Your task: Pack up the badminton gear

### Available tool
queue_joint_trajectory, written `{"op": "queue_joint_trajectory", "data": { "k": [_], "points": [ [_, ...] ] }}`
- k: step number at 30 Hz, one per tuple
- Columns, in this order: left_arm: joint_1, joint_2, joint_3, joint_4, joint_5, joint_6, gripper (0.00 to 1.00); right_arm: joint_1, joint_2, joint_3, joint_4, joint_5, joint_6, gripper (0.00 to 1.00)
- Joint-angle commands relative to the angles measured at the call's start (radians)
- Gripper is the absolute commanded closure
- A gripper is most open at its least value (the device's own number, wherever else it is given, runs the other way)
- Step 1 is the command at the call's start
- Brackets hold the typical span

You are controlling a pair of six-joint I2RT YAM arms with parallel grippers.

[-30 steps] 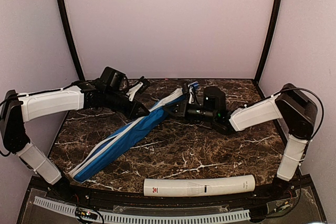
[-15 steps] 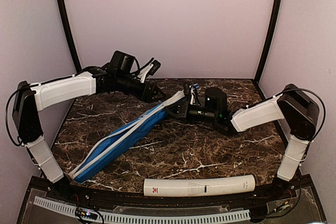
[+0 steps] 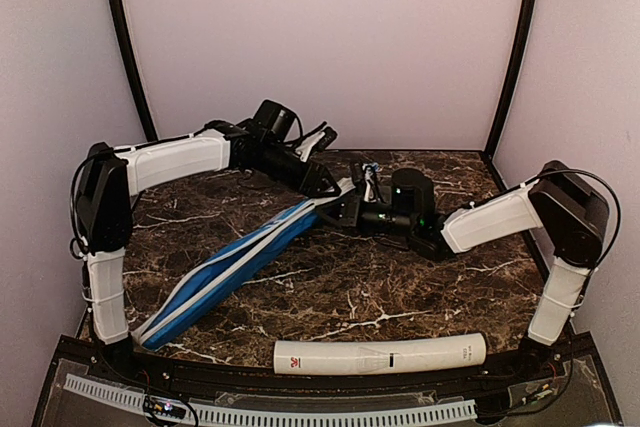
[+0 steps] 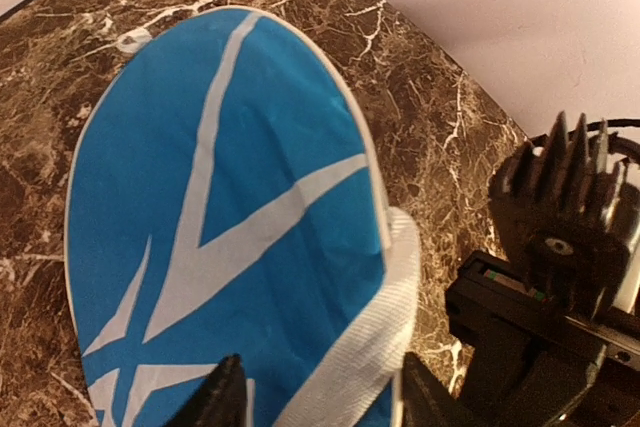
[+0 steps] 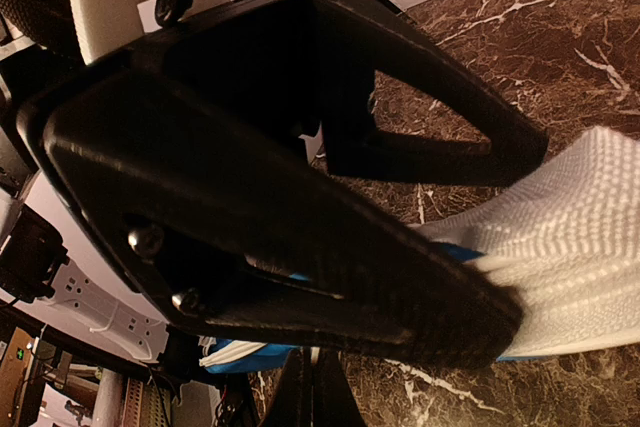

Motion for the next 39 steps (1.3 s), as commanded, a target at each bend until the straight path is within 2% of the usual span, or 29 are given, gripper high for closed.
{"op": "queue_joint_trajectory", "data": {
  "k": [1, 2, 4, 6, 8, 27, 39],
  "points": [
    [-0.013, 0.007, 0.061, -0.06, 0.006, 0.021, 0.61, -0.005, -0.036, -0.01, 0.075, -0.011, -0.013, 1.0],
    [-0.012, 0.009, 0.063, -0.057, 0.008, 0.019, 0.72, -0.006, -0.034, -0.008, 0.073, -0.01, -0.013, 1.0],
    [-0.012, 0.015, 0.074, -0.051, 0.004, 0.015, 0.86, -0.008, -0.028, 0.0, 0.052, -0.007, -0.012, 1.0],
    [-0.013, 0.02, 0.088, -0.049, -0.008, 0.011, 0.96, -0.007, -0.023, 0.01, 0.038, -0.007, -0.012, 1.0],
    [-0.012, 0.025, 0.109, -0.05, -0.028, 0.011, 1.0, -0.006, -0.02, 0.015, 0.043, -0.009, -0.005, 1.0],
    [0.047, 0.033, 0.282, -0.066, -0.289, -0.011, 1.0, 0.1, 0.105, 0.171, 0.023, -0.06, 0.024, 1.0],
    [0.223, 0.034, 0.314, -0.028, -0.42, -0.032, 1.0, 0.167, 0.133, 0.252, -0.117, -0.138, -0.009, 1.0]
  ]
}}
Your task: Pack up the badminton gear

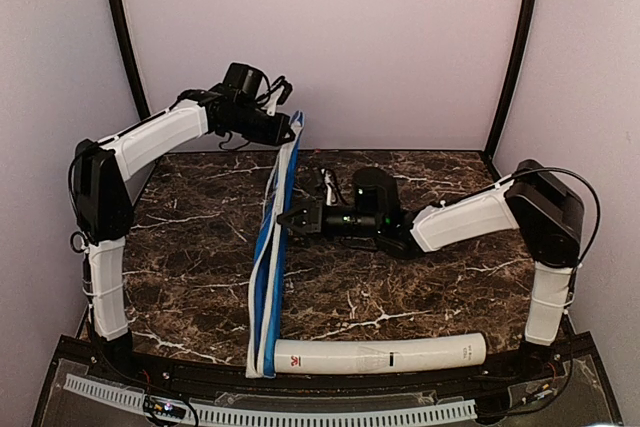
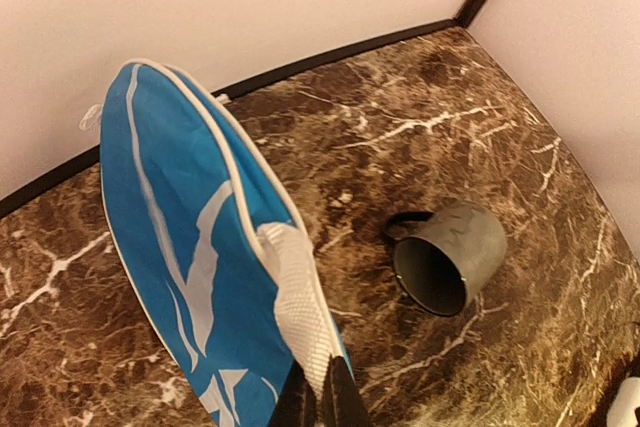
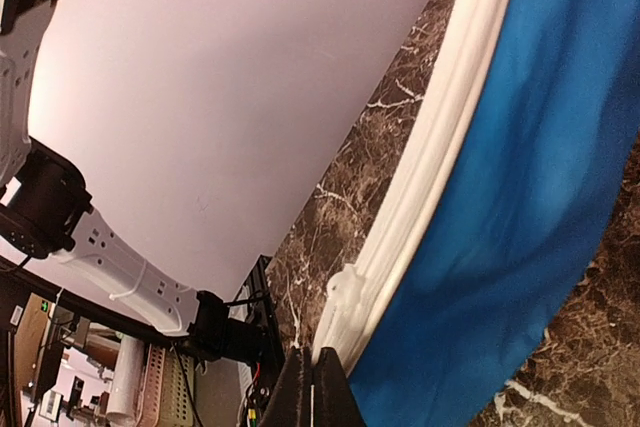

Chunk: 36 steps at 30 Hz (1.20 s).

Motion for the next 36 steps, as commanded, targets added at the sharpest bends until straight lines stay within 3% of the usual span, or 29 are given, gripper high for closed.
{"op": "queue_joint_trajectory", "data": {
  "k": [1, 24, 31, 36],
  "points": [
    [0.088, -0.015, 0.04, 0.082, -0.108, 0.001, 1.0, 0.051, 0.001, 0.041, -0.069, -0.115, -0.038, 1.0],
    [0.361, -0.017, 0.02, 0.06, -0.189, 0.045, 1.0, 0.176, -0.128, -0.008, -0.673, -0.245, -0.326, 1.0],
    [0.375, -0.015, 0.012, 0.048, -0.212, 0.068, 1.0, 0.231, -0.129, -0.047, -0.729, -0.301, -0.326, 1.0],
    [0.378, -0.011, 0.003, 0.036, -0.24, 0.085, 1.0, 0.241, -0.151, -0.068, -0.735, -0.248, -0.305, 1.0]
  ]
}}
